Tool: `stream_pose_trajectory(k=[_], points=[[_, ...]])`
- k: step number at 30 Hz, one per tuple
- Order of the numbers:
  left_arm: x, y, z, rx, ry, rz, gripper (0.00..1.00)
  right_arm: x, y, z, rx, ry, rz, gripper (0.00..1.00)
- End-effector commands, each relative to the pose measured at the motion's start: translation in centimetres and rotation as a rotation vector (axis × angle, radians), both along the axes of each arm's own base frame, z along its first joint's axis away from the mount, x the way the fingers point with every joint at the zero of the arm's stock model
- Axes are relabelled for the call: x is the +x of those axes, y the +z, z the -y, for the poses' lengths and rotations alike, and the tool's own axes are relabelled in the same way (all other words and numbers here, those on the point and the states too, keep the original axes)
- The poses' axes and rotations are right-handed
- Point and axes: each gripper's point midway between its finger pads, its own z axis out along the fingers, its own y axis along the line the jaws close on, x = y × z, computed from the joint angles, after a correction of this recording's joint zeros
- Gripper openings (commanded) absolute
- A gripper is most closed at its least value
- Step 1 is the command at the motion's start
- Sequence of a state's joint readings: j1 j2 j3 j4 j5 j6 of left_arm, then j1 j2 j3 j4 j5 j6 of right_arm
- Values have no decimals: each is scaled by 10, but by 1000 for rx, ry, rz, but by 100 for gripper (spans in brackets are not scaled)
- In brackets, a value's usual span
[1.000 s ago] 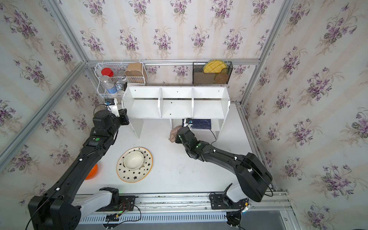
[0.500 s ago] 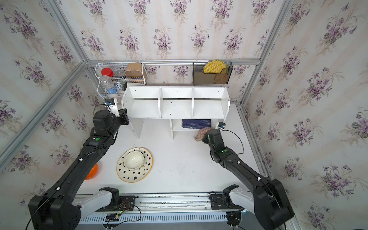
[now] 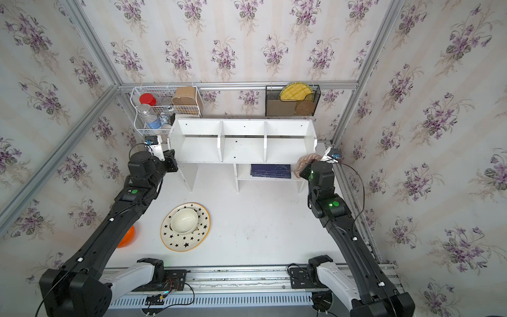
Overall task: Wipe the bookshelf clean with a cloth
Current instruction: Wipe the dust from the shelf.
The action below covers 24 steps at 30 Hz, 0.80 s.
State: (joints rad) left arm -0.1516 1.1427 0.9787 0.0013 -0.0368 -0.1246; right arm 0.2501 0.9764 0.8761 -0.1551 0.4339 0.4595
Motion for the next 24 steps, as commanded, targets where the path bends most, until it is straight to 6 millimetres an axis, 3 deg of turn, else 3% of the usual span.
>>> stream_pose_trajectory(k=[1,7,11,13,15,17,21,24], points=[[-3,-12,2,-26,-4,-50,0,-2,-51,5,-45,-9,-122,0],[-3,-13,2,-22,-3,-51,0,-2,-128,-2,21,29,-228,0],[-3,-12,2,-23,-6,-47,0,-2,-161,-9,53,76,-282,0],[-3,-12,2,-23,-8,-48,0,0,-165,-14,63,101,-291,0],[-3,-12,2,-22,-7,-47,0,2,-156,-14,61,100,-278,0],[-4,-12,2,-22,-6,-46,0,4,-133,-10,50,85,-234,0],[-4,-10,3,-26,-12,-44,0,6,-57,-4,33,65,-95,0],[-4,-11,3,-30,-13,-45,0,3,-12,-8,49,94,-18,0]])
